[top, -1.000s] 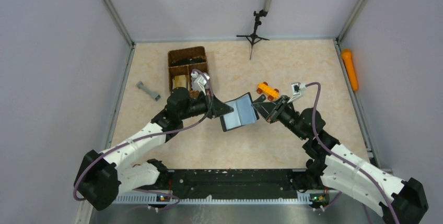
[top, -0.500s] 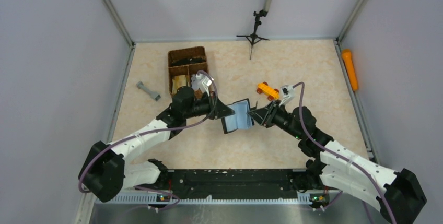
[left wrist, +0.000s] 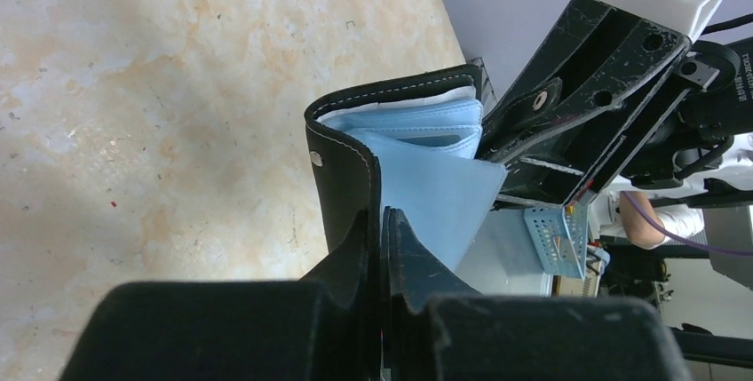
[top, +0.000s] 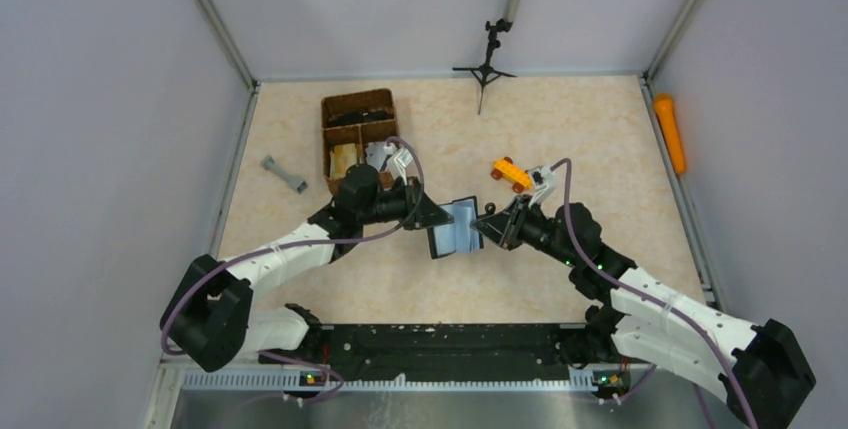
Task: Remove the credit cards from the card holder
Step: Remove the credit card from the card holder.
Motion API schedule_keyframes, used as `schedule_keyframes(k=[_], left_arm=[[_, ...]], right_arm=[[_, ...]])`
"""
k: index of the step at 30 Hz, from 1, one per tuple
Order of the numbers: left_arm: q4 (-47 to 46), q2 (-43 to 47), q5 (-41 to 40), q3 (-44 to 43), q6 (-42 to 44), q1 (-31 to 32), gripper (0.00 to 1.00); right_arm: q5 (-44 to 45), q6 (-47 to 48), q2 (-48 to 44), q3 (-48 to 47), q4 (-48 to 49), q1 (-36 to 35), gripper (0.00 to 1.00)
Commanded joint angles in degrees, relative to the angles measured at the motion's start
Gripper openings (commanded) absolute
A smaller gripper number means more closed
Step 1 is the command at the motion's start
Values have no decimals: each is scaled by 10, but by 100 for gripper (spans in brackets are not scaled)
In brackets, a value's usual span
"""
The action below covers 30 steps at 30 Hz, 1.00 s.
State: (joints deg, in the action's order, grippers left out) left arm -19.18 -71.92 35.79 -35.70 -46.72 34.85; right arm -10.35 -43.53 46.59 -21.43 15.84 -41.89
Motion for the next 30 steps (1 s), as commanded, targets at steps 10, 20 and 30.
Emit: schedule_keyframes(k=[10,20,30], left_arm=[[-74,-14,52,-22,-11,2,68],[-48,-41,37,-19,38,19,92],[8,-60,0,-45,67,34,93]], right_arm=[[8,-4,1,-1,11,0,0],[30,-82,12,23,49,0,0],[1,-111,35,26,94,-1,0]])
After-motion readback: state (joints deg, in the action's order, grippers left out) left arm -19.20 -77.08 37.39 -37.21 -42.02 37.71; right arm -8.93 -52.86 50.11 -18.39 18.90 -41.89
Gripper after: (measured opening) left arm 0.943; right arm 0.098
